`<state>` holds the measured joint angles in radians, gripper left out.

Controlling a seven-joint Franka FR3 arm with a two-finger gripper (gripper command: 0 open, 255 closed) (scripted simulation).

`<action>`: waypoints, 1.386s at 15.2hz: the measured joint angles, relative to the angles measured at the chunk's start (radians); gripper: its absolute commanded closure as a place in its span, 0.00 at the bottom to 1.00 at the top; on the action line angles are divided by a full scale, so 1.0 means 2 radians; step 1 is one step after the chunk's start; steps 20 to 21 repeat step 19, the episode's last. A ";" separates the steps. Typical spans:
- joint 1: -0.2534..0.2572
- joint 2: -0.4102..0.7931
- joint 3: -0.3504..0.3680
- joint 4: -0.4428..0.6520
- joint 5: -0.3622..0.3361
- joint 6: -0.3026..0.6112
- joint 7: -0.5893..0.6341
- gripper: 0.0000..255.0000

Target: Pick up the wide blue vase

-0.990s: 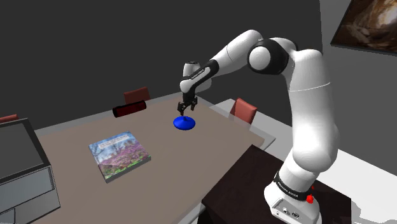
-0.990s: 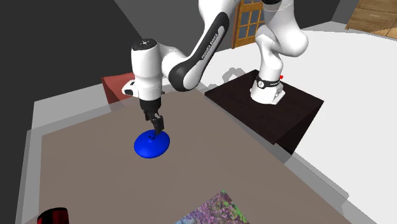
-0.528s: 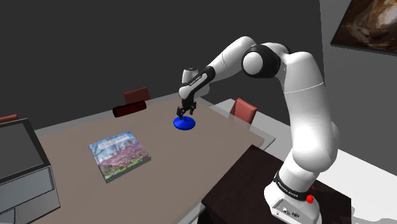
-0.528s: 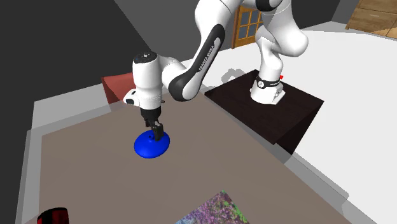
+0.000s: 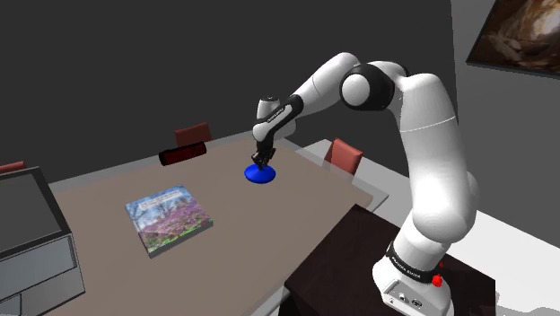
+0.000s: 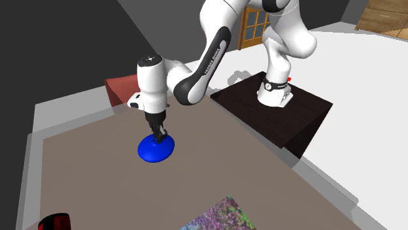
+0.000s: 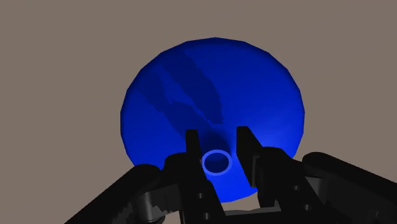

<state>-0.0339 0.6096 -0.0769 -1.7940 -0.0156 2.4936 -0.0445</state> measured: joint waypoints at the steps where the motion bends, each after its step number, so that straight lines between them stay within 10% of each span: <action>1: 0.000 0.000 0.000 0.000 0.000 0.000 0.000 1.00; 21: 0.003 -0.064 -0.002 0.006 -0.003 -0.071 -0.001 1.00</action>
